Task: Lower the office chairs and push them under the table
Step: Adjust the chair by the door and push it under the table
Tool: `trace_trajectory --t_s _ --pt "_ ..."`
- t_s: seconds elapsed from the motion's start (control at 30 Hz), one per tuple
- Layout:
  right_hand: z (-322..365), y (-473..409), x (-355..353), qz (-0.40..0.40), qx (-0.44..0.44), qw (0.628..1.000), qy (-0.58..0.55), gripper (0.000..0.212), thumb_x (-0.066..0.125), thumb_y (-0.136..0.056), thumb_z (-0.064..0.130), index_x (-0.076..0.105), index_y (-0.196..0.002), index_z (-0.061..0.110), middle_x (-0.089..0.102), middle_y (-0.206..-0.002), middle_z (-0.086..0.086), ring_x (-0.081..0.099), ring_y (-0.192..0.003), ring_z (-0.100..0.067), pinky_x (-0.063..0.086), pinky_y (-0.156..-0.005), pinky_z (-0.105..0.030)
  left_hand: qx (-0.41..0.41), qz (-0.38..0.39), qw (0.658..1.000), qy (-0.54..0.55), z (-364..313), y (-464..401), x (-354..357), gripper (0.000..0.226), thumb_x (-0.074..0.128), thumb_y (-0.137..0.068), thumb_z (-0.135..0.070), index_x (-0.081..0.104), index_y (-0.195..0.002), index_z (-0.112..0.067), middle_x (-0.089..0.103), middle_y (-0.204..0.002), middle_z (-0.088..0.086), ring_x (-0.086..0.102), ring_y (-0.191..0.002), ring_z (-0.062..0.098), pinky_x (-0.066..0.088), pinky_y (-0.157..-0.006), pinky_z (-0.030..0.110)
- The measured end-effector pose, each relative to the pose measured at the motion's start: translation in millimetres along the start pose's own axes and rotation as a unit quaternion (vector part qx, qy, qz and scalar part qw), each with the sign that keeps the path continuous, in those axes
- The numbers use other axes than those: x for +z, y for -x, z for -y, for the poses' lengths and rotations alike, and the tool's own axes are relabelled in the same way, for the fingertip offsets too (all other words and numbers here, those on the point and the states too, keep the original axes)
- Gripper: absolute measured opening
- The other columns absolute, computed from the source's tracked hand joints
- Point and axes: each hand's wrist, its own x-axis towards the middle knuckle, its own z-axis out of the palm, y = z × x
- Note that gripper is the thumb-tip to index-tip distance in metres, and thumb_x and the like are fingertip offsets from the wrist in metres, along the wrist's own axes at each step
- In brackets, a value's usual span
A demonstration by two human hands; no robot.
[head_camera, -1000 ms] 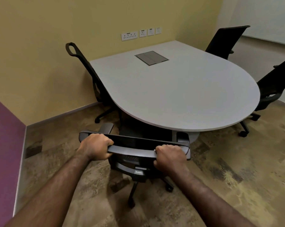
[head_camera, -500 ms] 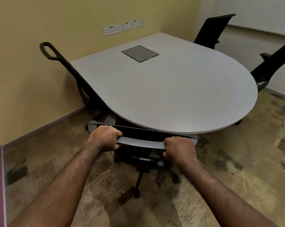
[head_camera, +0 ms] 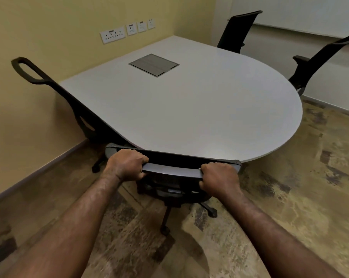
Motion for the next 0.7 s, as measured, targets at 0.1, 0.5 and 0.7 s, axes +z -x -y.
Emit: trace_trajectory --t_s 0.1,0.5,0.7 --pt "8 -12 1 0.005 0.002 1.000 -0.001 0.015 0.054 -0.064 0.034 0.043 -0.065 0.024 0.055 -0.061 0.003 0.056 -0.056 -0.024 0.032 -0.050 -0.030 0.008 -0.015 1.000 -0.001 16 -5 6 0.021 0.058 -0.073 -0.045 0.060 -0.080 -0.026 0.066 -0.082 -0.006 0.063 -0.078 0.020 0.043 -0.062 0.031" --pt "33 -68 7 -0.003 0.016 1.000 -0.001 0.020 0.056 -0.066 0.037 0.042 -0.066 0.024 0.058 -0.064 0.001 0.058 -0.059 -0.025 0.031 -0.050 -0.030 0.017 -0.017 1.000 0.012 77 -36 13 0.020 0.066 -0.071 -0.039 0.064 -0.082 -0.022 0.068 -0.083 -0.002 0.064 -0.081 0.025 0.041 -0.063 0.031" --pt "53 -84 12 -0.023 0.022 0.999 -0.007 0.015 0.057 -0.066 0.033 0.056 -0.071 0.019 0.062 -0.067 -0.003 0.060 -0.061 -0.030 0.031 -0.051 -0.031 0.028 -0.006 1.000 0.007 106 -45 14 0.020 0.068 -0.072 -0.034 0.064 -0.083 -0.017 0.068 -0.084 0.002 0.064 -0.081 0.027 0.036 -0.061 0.031"
